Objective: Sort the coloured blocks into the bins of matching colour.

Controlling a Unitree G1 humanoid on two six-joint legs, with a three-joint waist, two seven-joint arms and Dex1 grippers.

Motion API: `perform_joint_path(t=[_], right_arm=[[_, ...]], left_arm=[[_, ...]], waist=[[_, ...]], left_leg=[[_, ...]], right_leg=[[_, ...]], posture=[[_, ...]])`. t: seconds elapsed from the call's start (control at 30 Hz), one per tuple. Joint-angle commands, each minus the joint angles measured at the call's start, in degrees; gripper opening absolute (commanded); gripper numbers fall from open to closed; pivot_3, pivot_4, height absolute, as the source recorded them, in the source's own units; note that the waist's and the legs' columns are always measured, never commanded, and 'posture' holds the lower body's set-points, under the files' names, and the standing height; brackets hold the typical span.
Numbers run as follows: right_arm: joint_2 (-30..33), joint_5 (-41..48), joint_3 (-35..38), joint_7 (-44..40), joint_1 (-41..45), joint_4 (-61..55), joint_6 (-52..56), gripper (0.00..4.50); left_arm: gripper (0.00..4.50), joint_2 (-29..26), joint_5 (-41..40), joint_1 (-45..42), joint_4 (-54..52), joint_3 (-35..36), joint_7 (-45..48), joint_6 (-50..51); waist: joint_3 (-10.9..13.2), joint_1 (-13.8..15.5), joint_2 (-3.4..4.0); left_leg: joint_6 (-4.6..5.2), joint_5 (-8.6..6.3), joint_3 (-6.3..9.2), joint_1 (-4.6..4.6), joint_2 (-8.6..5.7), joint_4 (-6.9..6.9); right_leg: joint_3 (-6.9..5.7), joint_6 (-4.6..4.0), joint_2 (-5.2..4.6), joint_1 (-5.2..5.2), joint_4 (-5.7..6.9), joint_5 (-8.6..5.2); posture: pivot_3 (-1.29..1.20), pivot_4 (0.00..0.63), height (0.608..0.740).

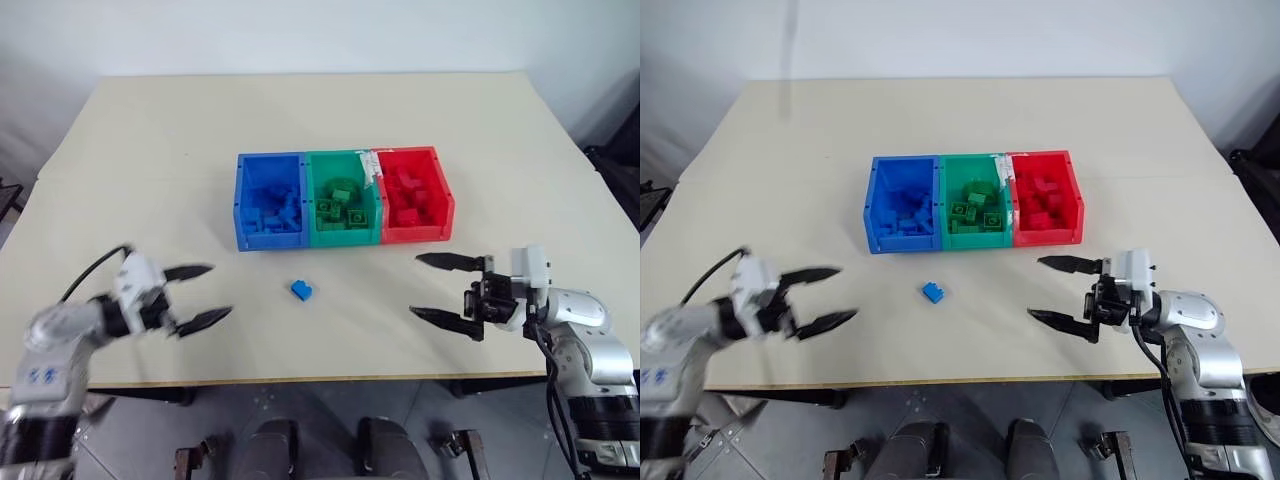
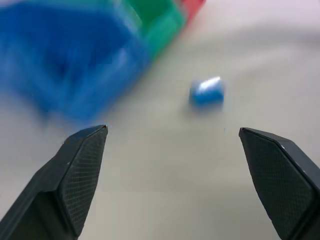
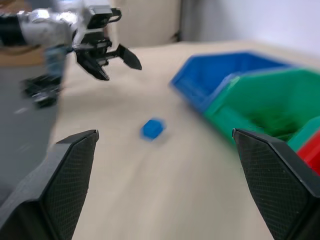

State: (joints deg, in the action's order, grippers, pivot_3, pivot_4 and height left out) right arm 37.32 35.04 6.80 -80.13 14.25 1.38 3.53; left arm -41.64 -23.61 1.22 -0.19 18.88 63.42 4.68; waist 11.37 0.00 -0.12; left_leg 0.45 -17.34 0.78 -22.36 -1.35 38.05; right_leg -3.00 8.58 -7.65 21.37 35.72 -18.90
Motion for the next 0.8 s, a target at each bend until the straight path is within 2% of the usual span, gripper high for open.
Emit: perform_joint_path(t=[0.03, 0.2, 0.37, 0.53, 0.8], right_arm=[[1.2, -1.0, -1.3, -4.8, 2.1, 2.3, -1.5, 4.5], [1.4, -1.7, -1.3, -7.3, 3.9, 5.0, -2.4, 4.5], [3.2, -2.2, 0.0, -8.1, 3.2, 5.9, -2.6, 4.5], [4.6, -1.7, 1.8, -6.5, 0.3, 4.5, -2.8, 4.5], [4.5, -1.0, 4.9, -2.1, -6.1, -1.7, -2.0, 4.5]], left_arm=[[4.47, -1.5, 1.1, 3.4, -0.2, 4.4, 0.1, -6.4], [4.47, -1.6, 0.3, 3.7, -3.2, 3.0, -0.6, -5.9], [4.47, -2.0, 4.1, -0.1, -11.1, -6.6, -4.9, 3.1], [4.47, 3.3, 3.9, -8.6, -15.9, -14.2, -11.8, 11.8], [4.47, 10.4, 10.9, -18.3, -11.2, -25.4, -19.3, 18.3]], waist=[[0.0, 0.4, 0.0], [0.0, 1.2, 0.0], [0.0, 1.3, 0.0], [0.0, 1.4, 0.0], [0.0, 1.3, 0.0]], left_leg=[[0.0, 0.0, 0.05, 0.0, 0.0, 0.02], [-0.04, -0.02, 0.01, 0.01, 0.0, 0.04], [-0.07, -0.05, 0.01, 0.0, 0.01, 0.01], [-0.07, -0.04, -0.04, -0.01, 0.02, 0.05], [-0.06, -0.03, -0.2, 0.01, 0.05, 0.07]], right_leg=[[-0.05, -0.01, -0.01, -0.01, -0.1, 0.0], [-0.03, -0.14, -0.06, 0.01, -0.1, 0.07], [-0.04, -0.15, -0.04, 0.05, -0.08, 0.08], [-0.04, -0.14, 0.03, 0.05, 0.14, 0.09], [0.0, -0.12, 0.13, 0.06, 0.21, 0.09]], posture=[[0.0, 0.15, 0.74], [0.0, 0.15, 0.74], [0.0, 0.15, 0.74], [0.0, 0.15, 0.74], [0.0, 0.15, 0.74]])
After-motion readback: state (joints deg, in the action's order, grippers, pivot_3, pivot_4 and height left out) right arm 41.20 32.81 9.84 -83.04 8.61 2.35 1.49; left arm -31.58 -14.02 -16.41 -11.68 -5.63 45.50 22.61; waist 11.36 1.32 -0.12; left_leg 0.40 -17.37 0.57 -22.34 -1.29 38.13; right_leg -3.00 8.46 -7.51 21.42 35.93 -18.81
